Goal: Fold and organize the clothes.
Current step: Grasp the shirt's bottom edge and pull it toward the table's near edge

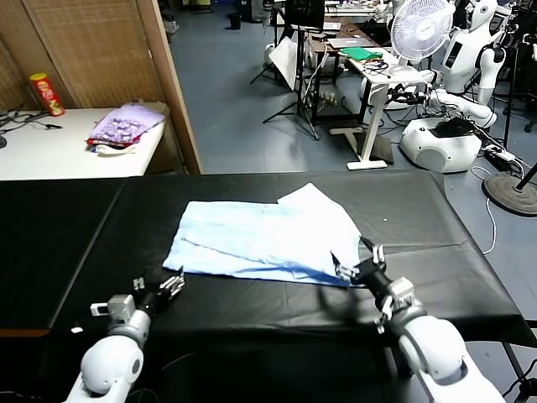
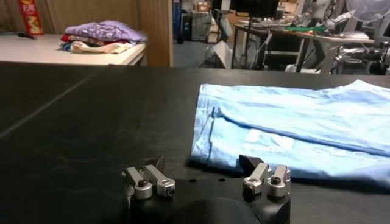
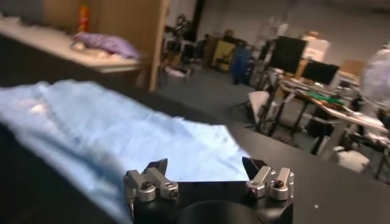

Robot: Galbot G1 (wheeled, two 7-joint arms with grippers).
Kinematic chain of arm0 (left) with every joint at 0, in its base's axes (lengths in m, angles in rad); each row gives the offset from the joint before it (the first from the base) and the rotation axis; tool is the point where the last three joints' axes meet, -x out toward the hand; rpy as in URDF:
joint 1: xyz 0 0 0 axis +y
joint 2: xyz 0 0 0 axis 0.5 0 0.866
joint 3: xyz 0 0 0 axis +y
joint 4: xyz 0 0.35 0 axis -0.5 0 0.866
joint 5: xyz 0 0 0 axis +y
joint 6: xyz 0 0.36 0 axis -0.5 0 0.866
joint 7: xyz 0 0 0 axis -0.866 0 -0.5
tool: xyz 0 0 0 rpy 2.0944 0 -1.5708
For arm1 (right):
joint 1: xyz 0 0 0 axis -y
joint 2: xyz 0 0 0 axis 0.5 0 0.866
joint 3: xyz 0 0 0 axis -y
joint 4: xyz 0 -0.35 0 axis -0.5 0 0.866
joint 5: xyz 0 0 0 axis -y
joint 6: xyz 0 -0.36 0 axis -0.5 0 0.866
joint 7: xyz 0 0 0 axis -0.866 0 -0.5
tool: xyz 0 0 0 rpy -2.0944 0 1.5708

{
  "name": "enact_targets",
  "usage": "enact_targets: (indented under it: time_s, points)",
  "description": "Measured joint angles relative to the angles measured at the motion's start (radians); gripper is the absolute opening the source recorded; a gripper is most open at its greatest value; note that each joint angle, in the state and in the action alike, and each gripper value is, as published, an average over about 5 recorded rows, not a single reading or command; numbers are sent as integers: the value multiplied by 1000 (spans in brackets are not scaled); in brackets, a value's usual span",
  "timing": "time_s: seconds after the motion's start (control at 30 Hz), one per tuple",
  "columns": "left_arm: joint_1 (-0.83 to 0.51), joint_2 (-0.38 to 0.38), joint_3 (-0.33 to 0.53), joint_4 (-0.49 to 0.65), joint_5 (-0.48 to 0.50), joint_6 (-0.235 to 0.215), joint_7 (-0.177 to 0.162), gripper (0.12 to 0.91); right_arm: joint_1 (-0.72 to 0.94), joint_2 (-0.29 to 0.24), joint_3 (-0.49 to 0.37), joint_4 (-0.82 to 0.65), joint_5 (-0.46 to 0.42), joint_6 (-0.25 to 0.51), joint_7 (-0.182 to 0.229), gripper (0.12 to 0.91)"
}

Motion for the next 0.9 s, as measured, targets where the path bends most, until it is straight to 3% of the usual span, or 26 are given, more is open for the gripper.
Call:
enact_targets:
  time_s: [0.1,0.43,0.53,0.67,0.77,0.9]
  points:
    - [6,-1,-4,-2,0,0,0,798,3,4,-7,-15,-7,0,8,709]
    - [23,-3,-13,-12,2,-3,1,798,60,28,-37,-89,-22,-7,23,237]
    - [25,-4,-15,-12,3,-4,1,798,86,38,-46,-112,-21,-7,34,155]
    - [23,-6,-15,-12,5,-4,1,798,131,59,-60,-160,-32,-2,81,126]
    - [21,-10,-14,-12,6,-4,1,798,164,76,-63,-198,-33,3,123,147]
    - [18,-12,-12,-10,8,-4,1,798,173,81,-42,-204,36,-7,155,302]
